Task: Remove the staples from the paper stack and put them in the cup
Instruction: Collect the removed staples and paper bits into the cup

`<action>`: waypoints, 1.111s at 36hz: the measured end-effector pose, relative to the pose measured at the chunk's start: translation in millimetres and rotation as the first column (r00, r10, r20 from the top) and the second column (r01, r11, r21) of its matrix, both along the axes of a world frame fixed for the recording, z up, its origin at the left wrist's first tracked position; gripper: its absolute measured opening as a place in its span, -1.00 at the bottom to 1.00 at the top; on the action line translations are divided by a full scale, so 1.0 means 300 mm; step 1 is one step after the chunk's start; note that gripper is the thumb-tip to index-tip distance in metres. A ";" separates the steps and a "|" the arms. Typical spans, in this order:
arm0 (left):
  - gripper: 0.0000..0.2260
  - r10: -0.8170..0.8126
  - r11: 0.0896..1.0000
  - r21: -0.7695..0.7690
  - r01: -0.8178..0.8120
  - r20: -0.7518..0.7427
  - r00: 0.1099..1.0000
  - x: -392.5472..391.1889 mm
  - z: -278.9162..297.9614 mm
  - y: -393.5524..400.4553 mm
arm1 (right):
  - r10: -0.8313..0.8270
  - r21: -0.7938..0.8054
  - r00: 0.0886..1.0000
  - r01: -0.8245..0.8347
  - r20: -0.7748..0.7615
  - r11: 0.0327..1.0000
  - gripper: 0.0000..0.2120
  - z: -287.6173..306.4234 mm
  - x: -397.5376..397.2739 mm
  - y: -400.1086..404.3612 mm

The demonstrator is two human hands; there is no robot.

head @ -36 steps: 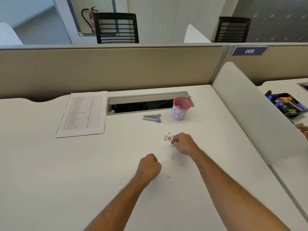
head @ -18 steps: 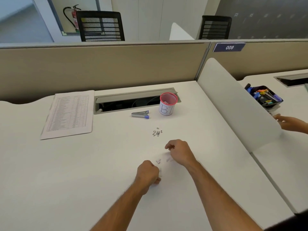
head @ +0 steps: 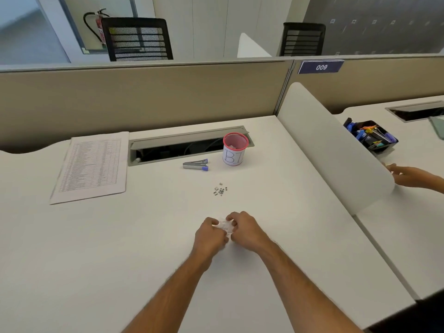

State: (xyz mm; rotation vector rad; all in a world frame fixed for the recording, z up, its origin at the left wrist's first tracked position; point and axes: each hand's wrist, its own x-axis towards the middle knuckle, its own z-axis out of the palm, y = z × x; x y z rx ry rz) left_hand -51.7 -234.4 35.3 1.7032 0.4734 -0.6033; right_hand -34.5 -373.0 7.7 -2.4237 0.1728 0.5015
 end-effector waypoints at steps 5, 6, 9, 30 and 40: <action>-0.74 0.016 0.982 0.188 -0.034 0.096 0.995 -0.001 -0.005 0.029 | -0.016 0.034 1.000 0.016 0.008 0.999 -0.27 -0.021 -0.003 0.024; -0.71 0.002 0.975 0.221 -0.029 0.119 0.993 -0.001 -0.009 0.032 | -0.025 0.045 1.000 0.024 0.019 0.999 -0.25 -0.024 -0.003 0.031; -0.65 -0.048 0.961 0.277 0.006 0.146 0.988 -0.003 -0.008 0.039 | -0.053 0.057 0.997 0.049 0.057 0.997 -0.27 -0.033 0.004 0.053; -0.56 -0.086 0.959 0.281 0.038 0.160 0.983 0.031 -0.027 0.083 | -0.047 -0.043 0.989 0.054 0.143 0.998 -0.92 -0.043 0.104 0.097; -0.58 -0.083 0.964 0.263 0.037 0.164 0.983 0.054 -0.013 0.100 | -0.218 0.109 0.972 0.209 0.082 0.972 -0.84 -0.008 0.134 0.047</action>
